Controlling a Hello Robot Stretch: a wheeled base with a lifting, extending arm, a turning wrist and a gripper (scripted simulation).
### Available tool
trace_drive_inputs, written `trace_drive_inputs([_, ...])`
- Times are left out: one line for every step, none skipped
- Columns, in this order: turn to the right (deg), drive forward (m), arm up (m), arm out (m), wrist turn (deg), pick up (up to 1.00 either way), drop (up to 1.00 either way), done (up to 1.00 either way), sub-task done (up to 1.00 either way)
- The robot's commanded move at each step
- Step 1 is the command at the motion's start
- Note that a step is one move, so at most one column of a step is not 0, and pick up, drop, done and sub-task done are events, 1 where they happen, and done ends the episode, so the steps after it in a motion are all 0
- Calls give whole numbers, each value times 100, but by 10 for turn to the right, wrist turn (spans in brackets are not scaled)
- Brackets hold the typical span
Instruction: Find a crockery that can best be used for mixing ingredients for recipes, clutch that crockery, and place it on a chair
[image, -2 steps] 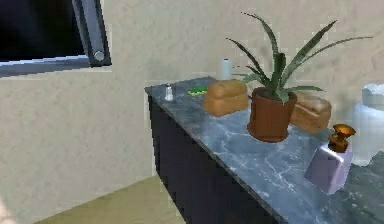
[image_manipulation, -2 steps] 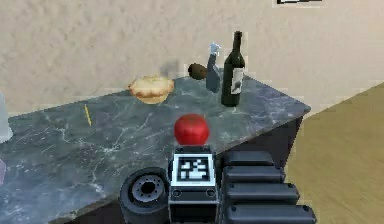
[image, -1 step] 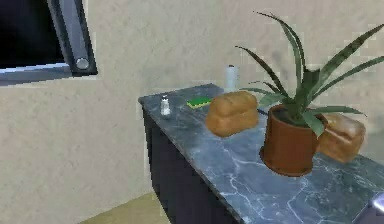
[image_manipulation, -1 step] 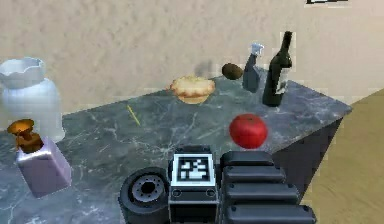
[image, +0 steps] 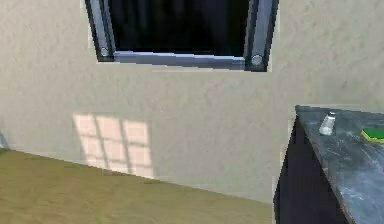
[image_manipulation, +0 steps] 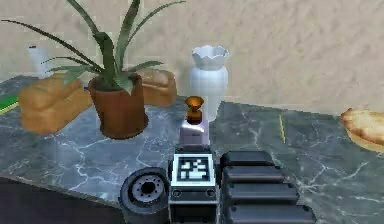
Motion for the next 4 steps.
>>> trace_drive_inputs([-450,0,0,0,0,0,0,0,0])
trace_drive_inputs([-300,0,0,0,0,0,0,0,0])
trace_drive_inputs([0,20,0,0,0,0,0,0,0])
trace_drive_inputs([-390,0,0,0,0,0,0,0,0])
